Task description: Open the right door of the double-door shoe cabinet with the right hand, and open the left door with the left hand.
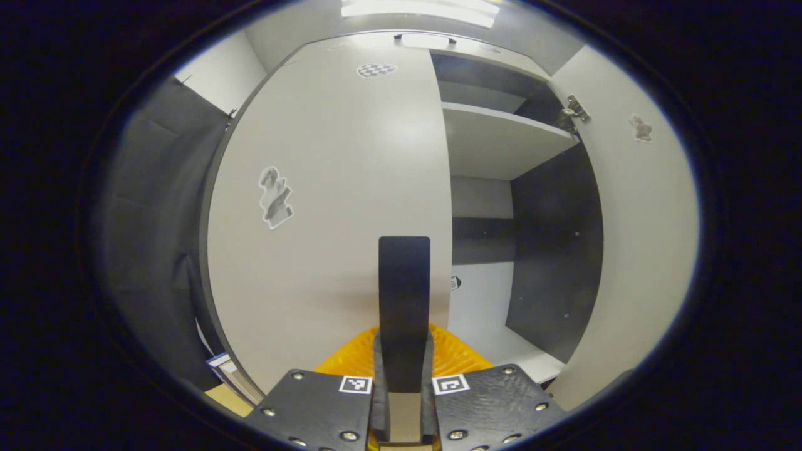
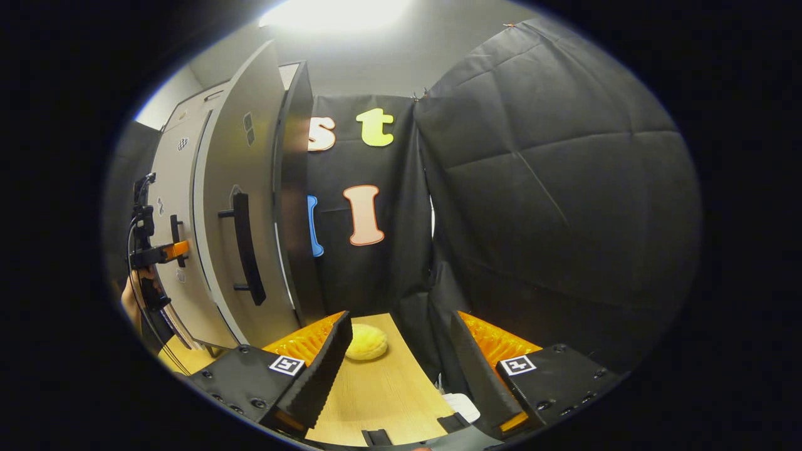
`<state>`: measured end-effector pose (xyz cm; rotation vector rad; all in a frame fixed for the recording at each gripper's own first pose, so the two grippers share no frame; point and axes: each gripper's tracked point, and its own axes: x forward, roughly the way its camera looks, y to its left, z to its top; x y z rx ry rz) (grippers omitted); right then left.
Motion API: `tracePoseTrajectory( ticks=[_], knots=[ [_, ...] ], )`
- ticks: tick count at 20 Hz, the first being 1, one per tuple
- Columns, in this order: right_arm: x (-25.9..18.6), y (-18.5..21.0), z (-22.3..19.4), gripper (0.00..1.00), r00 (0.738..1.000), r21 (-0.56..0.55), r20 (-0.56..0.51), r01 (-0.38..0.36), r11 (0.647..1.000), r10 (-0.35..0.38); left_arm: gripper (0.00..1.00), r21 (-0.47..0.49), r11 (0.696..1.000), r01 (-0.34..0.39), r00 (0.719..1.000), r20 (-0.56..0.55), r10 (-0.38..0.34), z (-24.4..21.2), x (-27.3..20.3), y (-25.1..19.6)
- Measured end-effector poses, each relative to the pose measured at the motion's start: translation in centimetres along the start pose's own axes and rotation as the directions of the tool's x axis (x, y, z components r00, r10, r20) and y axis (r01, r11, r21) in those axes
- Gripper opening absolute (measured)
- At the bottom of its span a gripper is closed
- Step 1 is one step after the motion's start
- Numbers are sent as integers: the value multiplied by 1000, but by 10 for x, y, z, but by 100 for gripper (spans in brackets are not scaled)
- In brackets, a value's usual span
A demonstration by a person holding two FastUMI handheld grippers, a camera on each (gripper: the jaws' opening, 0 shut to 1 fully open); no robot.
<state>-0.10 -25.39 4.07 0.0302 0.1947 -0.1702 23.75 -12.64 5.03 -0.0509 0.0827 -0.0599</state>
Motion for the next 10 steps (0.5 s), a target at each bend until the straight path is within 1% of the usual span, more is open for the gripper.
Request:
tracePoseTrajectory(
  ticks=[4,5,6,8,10],
  knots=[
    [9,0,6,96,999,5,12,-49,999,49,19,-10,1000,-16,1000,-13,16,3,-26,5],
    [9,1,8,96,998,4,14,-66,998,66,17,-19,1000,-21,1000,-15,21,4,-34,9],
    [-3,-5,12,96,997,-2,16,-80,997,80,17,-29,999,-28,999,-18,27,3,-44,13],
    [-6,-6,13,97,994,-16,14,-105,994,105,17,-32,999,-37,999,-25,36,4,-60,19],
    [-7,-5,16,96,992,-25,19,-125,992,125,17,-27,998,-49,999,-25,48,5,-75,27]
  ],
)
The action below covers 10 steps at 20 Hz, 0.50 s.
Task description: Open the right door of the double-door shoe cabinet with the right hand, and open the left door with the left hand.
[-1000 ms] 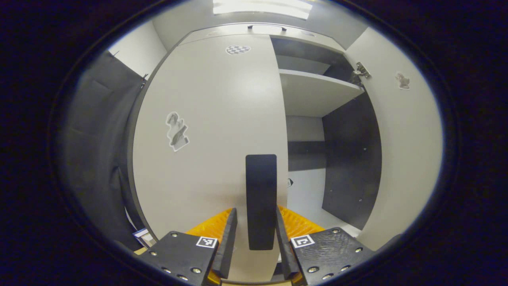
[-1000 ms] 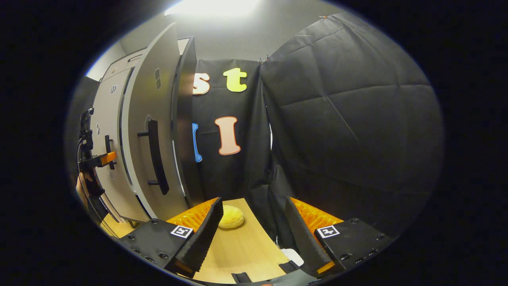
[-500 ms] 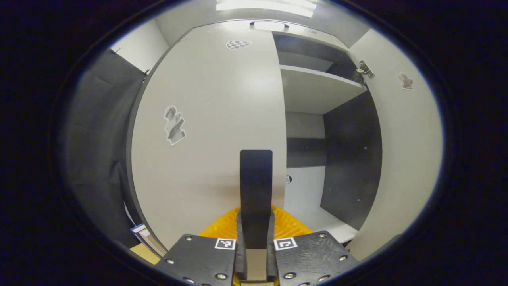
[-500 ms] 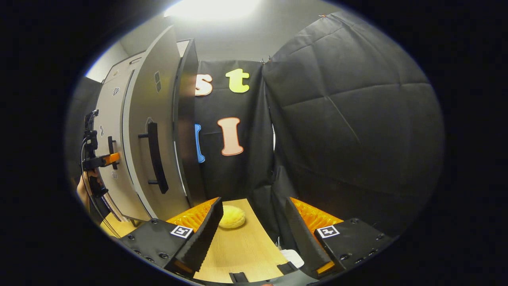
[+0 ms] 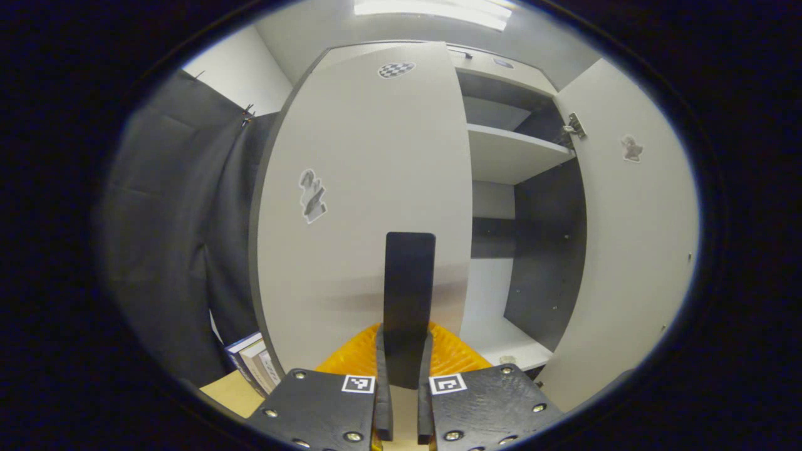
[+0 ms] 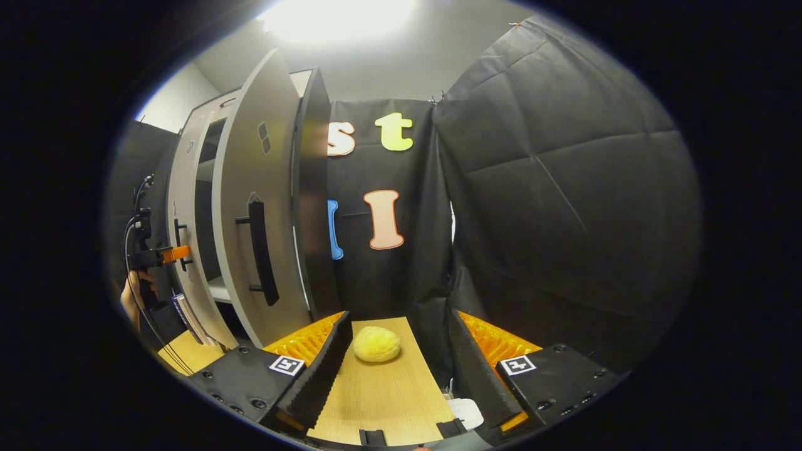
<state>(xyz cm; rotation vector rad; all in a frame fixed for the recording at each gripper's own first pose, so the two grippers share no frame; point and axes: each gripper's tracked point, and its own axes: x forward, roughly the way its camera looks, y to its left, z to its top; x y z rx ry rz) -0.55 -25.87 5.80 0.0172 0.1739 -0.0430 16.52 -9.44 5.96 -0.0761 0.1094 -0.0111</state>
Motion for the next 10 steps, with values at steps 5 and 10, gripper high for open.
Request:
tracePoseTrajectory(
  ticks=[5,10],
  knots=[
    [-11,10,0,97,1000,13,2,-14,1000,14,17,-16,1000,7,1000,-4,-7,0,-28,15],
    [-34,32,3,96,1000,-2,14,23,1000,-22,17,-38,997,63,998,0,-63,-1,-47,32]
  ],
)
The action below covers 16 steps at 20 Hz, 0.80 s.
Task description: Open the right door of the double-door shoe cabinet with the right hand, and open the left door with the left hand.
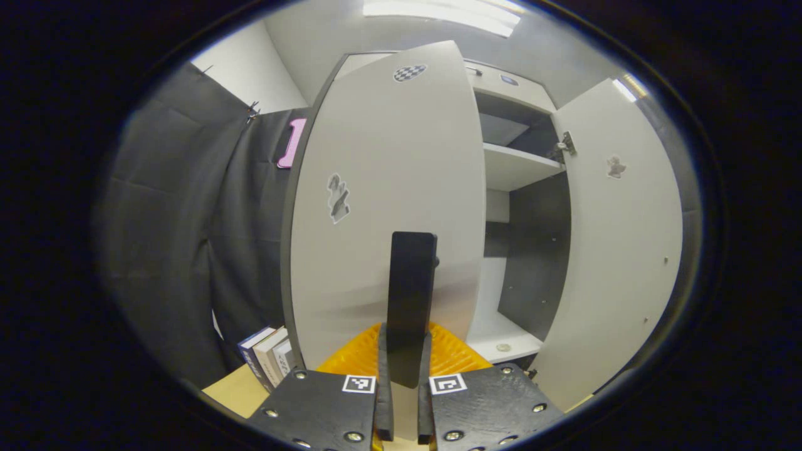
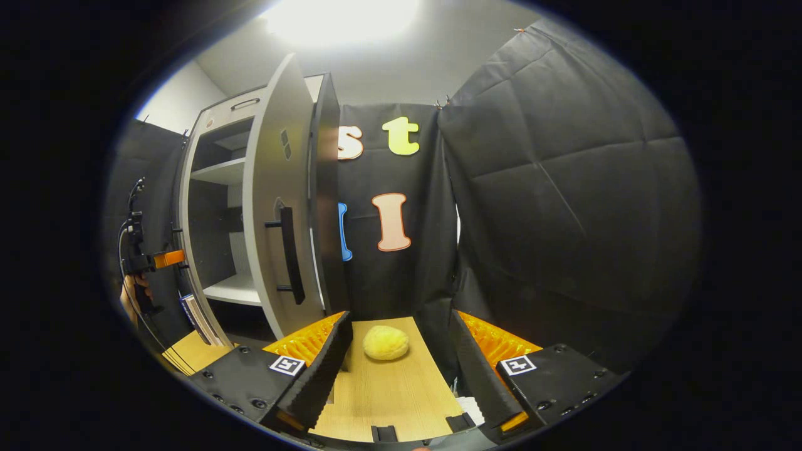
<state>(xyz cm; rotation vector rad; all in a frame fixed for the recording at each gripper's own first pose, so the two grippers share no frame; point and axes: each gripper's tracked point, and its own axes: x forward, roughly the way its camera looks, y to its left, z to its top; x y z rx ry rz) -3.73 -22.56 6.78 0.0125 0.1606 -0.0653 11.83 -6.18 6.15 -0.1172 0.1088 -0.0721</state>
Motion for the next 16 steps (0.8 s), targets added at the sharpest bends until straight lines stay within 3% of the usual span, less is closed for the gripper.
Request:
tracePoseTrajectory(
  ticks=[7,11,16],
  knots=[
    [-29,47,13,96,999,7,30,27,1000,-28,16,-41,997,72,997,-1,-72,7,-40,40],
    [-35,72,12,96,999,-1,34,37,999,-37,16,-6,994,111,994,-14,-111,9,-54,63],
    [-44,101,10,96,999,-14,33,33,999,-32,16,-27,992,123,992,-2,-123,10,-64,89]
  ],
)
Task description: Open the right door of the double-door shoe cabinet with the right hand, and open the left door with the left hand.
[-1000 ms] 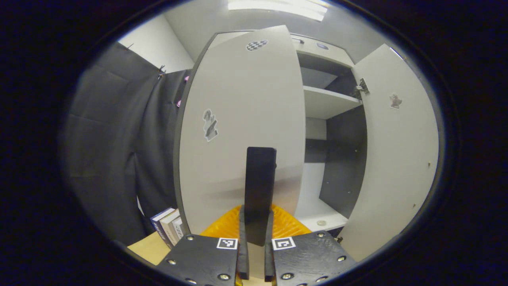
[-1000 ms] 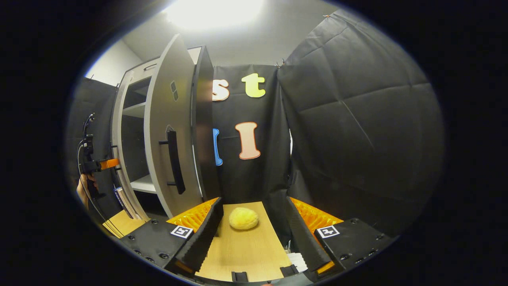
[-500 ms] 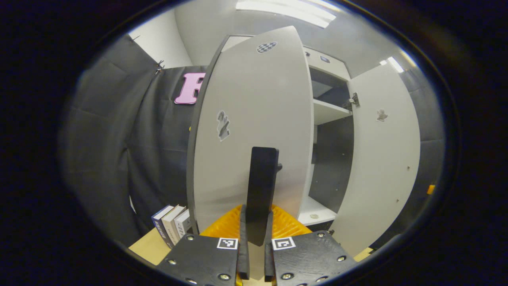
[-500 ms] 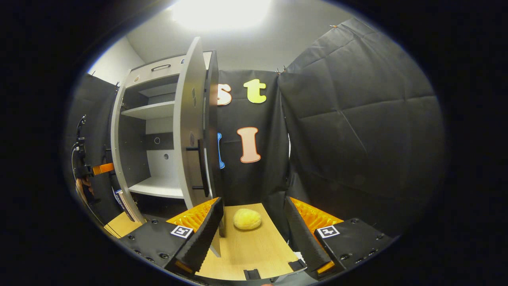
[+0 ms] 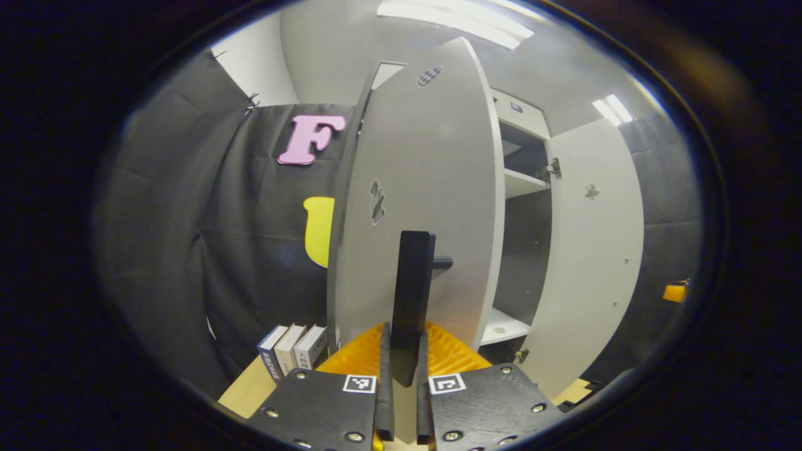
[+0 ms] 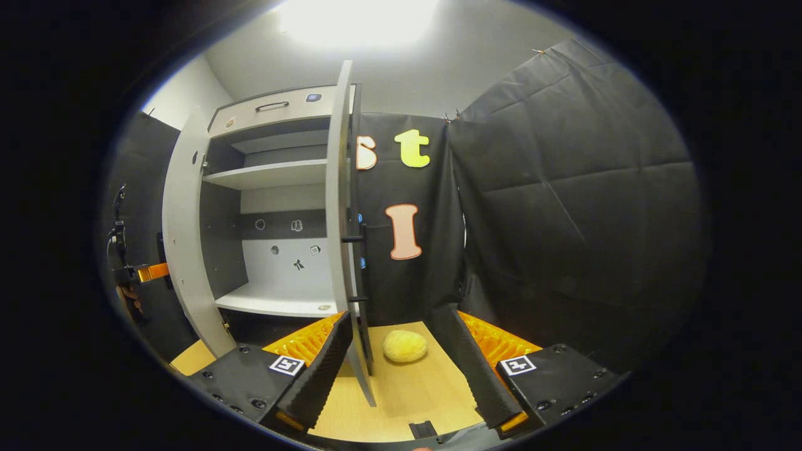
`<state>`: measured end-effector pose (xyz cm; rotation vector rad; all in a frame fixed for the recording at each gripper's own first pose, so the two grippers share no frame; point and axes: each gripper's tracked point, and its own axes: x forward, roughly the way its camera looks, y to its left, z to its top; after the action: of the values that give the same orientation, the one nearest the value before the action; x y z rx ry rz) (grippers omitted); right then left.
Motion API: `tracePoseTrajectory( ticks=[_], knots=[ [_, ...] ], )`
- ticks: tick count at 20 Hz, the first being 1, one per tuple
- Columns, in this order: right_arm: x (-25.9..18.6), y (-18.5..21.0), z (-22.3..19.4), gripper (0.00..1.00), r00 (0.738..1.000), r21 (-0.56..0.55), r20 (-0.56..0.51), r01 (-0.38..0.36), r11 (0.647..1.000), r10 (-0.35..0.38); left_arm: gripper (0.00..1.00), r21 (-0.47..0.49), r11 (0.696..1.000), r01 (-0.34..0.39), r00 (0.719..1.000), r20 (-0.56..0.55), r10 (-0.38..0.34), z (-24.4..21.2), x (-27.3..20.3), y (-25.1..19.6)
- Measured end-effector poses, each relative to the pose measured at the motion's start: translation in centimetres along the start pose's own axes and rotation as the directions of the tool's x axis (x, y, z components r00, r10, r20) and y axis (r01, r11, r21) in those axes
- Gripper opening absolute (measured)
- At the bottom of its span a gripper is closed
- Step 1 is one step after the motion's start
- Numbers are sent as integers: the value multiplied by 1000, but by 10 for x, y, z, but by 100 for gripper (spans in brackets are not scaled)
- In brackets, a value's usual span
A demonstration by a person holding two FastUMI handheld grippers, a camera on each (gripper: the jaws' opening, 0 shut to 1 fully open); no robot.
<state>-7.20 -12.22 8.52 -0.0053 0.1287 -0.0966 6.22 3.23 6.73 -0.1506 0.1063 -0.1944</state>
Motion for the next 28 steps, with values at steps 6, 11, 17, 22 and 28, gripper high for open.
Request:
tracePoseTrajectory(
  ticks=[6,11,17,22,28],
  knots=[
    [-12,31,3,96,1000,-24,12,-2,1000,3,11,84,996,-8,1000,-6,9,0,-10,32],
    [-23,52,-2,96,1000,-24,9,-7,1000,7,11,77,994,-81,997,15,80,9,-17,72],
    [-33,77,7,96,1000,-25,30,-3,1000,4,4,-23,999,-46,998,33,47,16,-24,95],
    [-29,85,7,96,998,-34,27,-53,998,54,4,-64,995,-77,994,67,82,22,-55,93],
    [-31,73,5,96,991,-19,47,-128,992,128,3,-5,988,-153,983,100,153,25,-111,69]
  ],
)
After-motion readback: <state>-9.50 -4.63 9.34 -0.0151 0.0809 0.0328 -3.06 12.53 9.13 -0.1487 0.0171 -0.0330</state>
